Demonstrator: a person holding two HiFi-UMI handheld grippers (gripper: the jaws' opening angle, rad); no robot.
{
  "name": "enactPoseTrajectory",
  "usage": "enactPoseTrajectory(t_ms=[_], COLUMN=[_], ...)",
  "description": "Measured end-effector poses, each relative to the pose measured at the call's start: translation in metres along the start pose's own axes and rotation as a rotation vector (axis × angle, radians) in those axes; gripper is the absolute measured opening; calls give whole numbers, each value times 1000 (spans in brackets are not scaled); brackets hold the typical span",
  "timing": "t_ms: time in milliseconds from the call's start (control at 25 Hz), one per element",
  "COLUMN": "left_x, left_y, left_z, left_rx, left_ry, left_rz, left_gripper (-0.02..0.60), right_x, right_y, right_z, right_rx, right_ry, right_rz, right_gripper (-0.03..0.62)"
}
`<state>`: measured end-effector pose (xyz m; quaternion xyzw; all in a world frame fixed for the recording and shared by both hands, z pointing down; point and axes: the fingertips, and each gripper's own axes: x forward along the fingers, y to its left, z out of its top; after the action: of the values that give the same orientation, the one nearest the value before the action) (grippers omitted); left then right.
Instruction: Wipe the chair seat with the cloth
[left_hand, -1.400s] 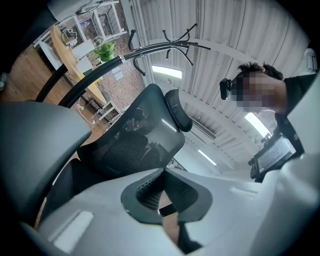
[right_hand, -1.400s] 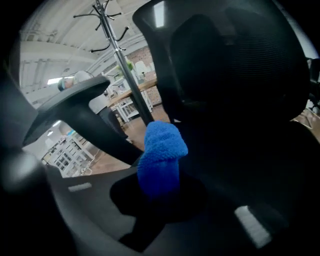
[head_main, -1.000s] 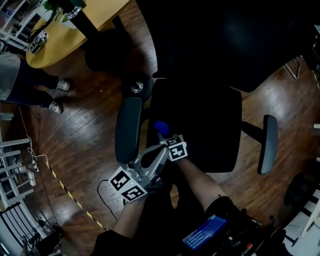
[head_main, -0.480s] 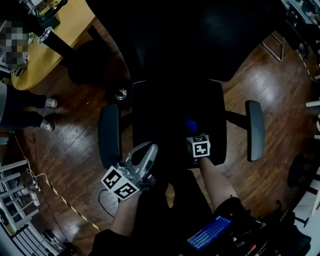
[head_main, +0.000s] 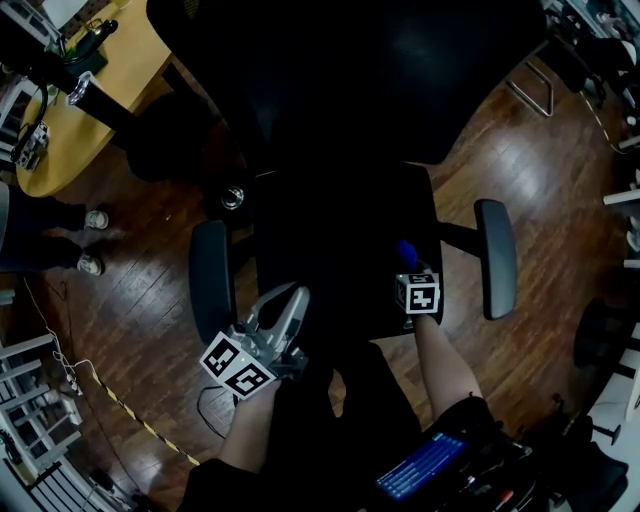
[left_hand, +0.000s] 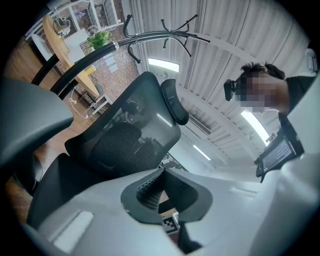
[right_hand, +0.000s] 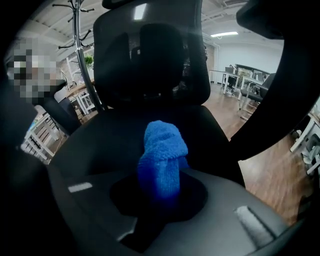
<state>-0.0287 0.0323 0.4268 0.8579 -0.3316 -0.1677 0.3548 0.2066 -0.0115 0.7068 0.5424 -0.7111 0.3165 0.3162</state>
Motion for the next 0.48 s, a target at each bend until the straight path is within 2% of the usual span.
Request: enactPoseTrajectory(t_ms=[280, 360, 480], left_x=[-1, 0, 4], left_y=[5, 6, 10], left_z=[7, 9, 9], left_rx=[-11, -12, -22], left_ry=[-15, -14, -16], left_rz=[9, 7, 5], left_gripper=[-8, -8, -8], right_x=[-2, -1, 10], right_y=[-2, 7, 30], right_z=[3, 21, 65], right_rx=[25, 48, 18], right_ry=[19, -17, -82], right_rz=[-9, 5, 65], right_gripper=[40, 40, 40])
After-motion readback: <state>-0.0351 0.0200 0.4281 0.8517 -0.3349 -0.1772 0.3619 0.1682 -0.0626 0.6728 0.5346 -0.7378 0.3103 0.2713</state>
